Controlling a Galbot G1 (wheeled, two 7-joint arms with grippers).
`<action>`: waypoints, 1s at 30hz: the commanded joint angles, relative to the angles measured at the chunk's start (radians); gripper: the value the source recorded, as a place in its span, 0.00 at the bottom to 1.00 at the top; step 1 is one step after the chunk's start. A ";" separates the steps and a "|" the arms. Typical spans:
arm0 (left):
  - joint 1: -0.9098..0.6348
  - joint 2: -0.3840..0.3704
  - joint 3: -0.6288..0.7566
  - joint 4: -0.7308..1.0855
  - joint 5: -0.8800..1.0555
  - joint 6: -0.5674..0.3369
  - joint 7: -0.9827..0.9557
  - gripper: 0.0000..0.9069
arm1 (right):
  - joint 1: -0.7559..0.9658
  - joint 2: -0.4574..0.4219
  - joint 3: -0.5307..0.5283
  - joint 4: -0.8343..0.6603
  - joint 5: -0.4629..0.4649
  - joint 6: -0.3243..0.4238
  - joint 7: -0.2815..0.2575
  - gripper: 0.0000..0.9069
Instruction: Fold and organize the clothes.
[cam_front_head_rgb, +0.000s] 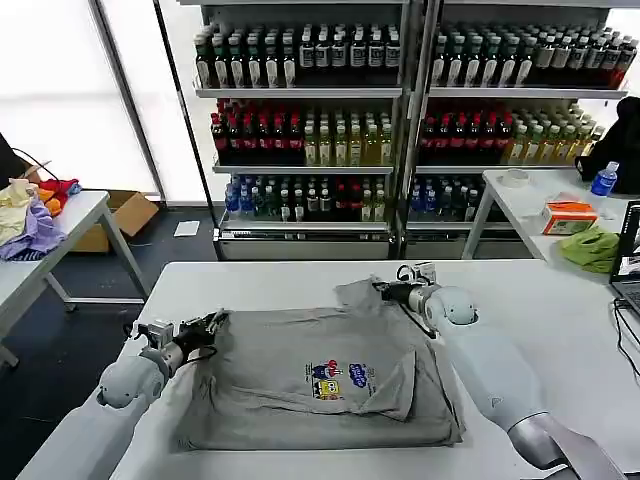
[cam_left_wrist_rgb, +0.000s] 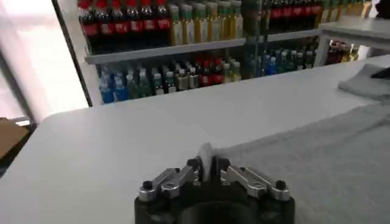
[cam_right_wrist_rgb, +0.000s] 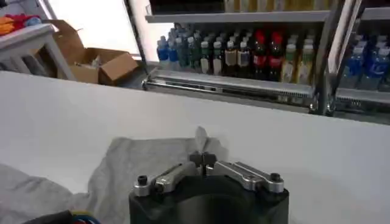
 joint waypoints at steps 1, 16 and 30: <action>0.000 0.026 -0.001 -0.056 -0.024 -0.001 0.000 0.00 | -0.046 -0.018 0.081 0.166 0.063 0.000 0.035 0.00; 0.120 0.063 -0.104 -0.263 -0.055 0.006 -0.035 0.01 | -0.281 -0.139 0.225 0.536 0.228 -0.002 0.139 0.00; 0.369 0.121 -0.305 -0.466 -0.048 0.007 -0.049 0.01 | -0.609 -0.214 0.406 0.827 0.314 -0.002 0.226 0.00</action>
